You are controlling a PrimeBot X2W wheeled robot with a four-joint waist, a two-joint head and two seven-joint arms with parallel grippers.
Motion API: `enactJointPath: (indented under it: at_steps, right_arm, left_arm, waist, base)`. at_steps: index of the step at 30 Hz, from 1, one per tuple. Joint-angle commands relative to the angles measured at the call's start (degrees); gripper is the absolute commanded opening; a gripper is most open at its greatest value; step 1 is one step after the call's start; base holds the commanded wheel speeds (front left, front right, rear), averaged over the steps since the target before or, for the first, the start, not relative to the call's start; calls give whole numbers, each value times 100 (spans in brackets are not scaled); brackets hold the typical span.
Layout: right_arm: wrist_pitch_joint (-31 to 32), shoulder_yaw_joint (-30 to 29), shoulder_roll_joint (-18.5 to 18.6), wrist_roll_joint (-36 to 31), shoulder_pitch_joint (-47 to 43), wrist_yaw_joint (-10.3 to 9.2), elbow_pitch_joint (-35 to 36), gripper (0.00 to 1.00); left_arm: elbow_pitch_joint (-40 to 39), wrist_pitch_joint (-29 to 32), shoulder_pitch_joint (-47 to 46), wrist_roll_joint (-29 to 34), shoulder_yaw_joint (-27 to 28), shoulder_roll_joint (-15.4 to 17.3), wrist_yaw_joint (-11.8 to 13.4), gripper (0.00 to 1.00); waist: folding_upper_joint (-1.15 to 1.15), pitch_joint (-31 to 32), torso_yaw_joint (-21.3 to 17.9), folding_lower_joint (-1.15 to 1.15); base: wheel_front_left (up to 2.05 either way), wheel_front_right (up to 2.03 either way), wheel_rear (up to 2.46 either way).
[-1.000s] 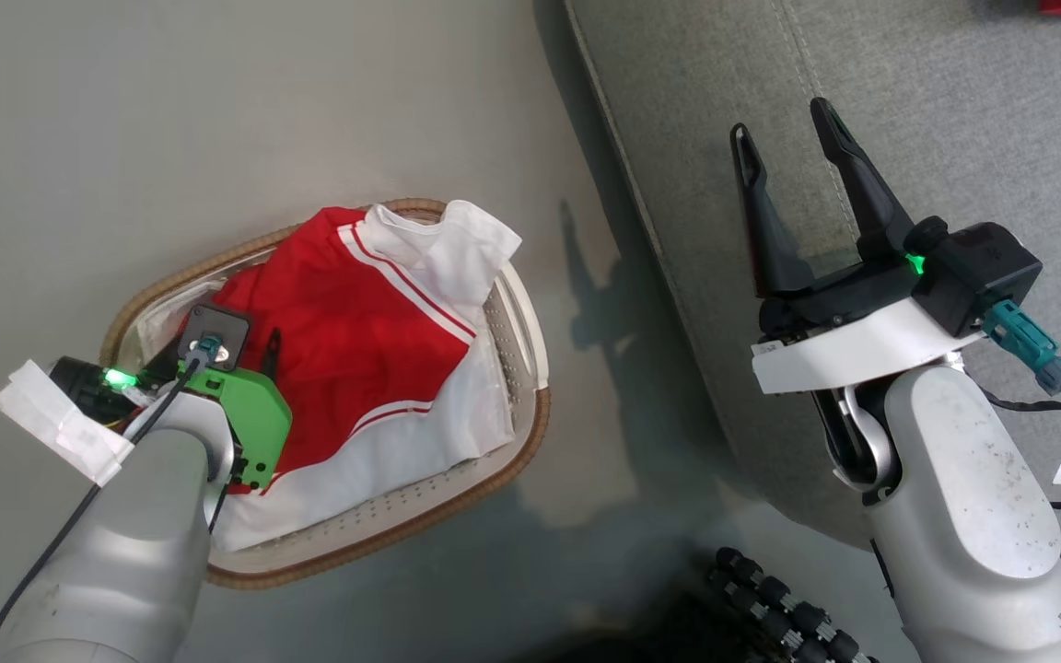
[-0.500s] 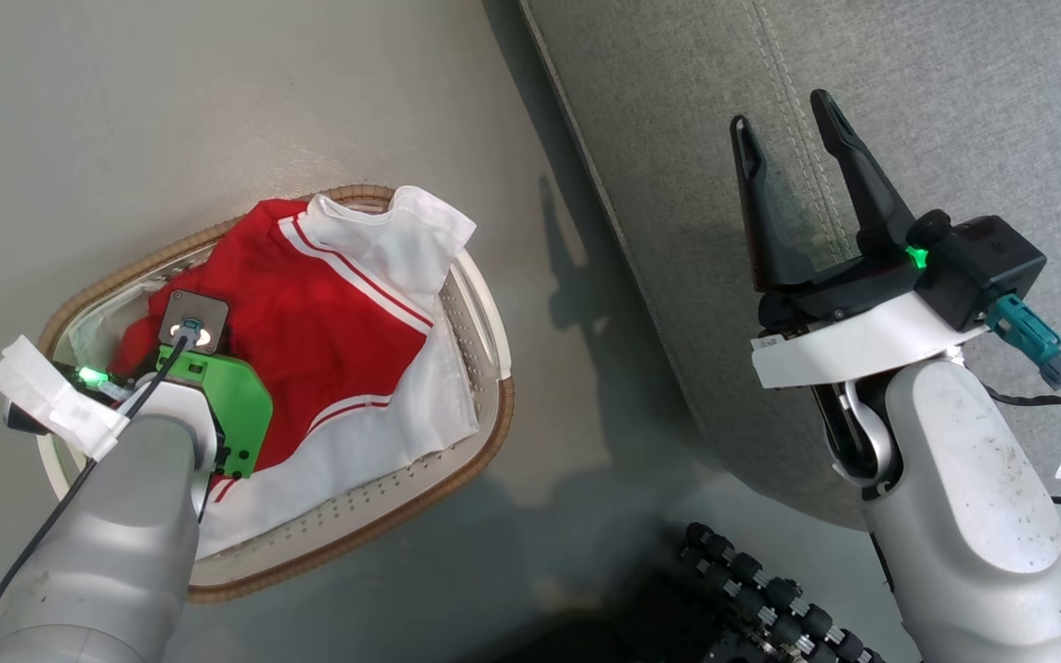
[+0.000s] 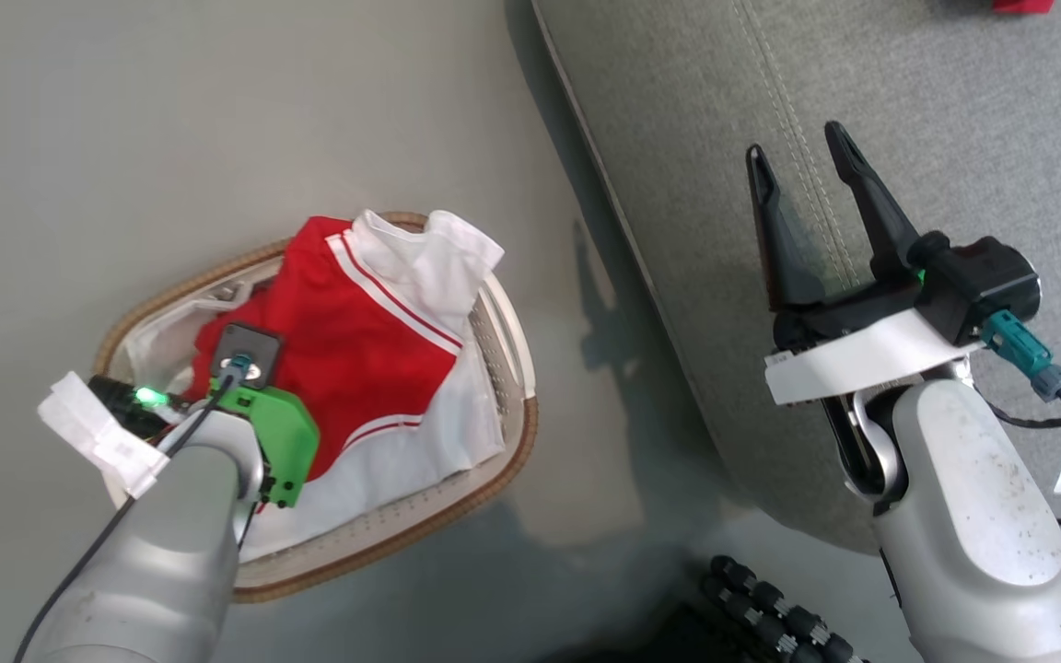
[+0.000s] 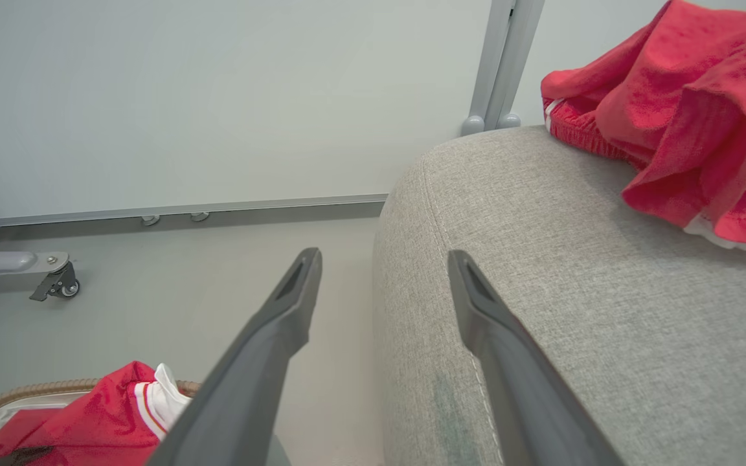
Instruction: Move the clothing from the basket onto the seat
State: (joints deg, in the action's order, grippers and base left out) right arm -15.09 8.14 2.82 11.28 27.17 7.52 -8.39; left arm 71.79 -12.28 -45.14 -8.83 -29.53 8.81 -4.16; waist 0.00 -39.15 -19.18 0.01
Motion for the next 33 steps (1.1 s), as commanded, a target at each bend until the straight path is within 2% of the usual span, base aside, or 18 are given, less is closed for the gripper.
enactJointPath:
  at_steps: [1,11,18,25,33]
  right_arm:
    - [-12,-54,15,-91,-119,-6,-46,100]
    - [-12,-387,17,-643,-704,-6,-302,100]
    - [-12,-478,18,-884,-1165,-6,-438,100]
    - [-12,-426,17,-957,-1514,-6,-528,100]
    - [-12,-281,17,-958,-1745,-6,-591,100]
  left_arm:
    - [-58,-64,65,61,-39,-53,-69,0]
    - [-612,-279,237,18,-430,-268,-305,0]
    - [-1590,-298,247,-102,-799,-328,-338,0]
    - [-2540,-295,-46,-409,-1234,-108,-337,0]
    - [-3085,-214,-698,-669,-1652,87,-337,0]
  waist:
    - [0,365,280,-1]
    - [0,1763,1064,-1]
    - [0,2725,1468,-1]
    - [0,3456,1612,-1]
    - [0,3915,1599,-1]
  base:
    - [0,0,0]
    - [0,0,0]
    - [0,0,0]
    - [0,0,0]
    - [0,0,0]
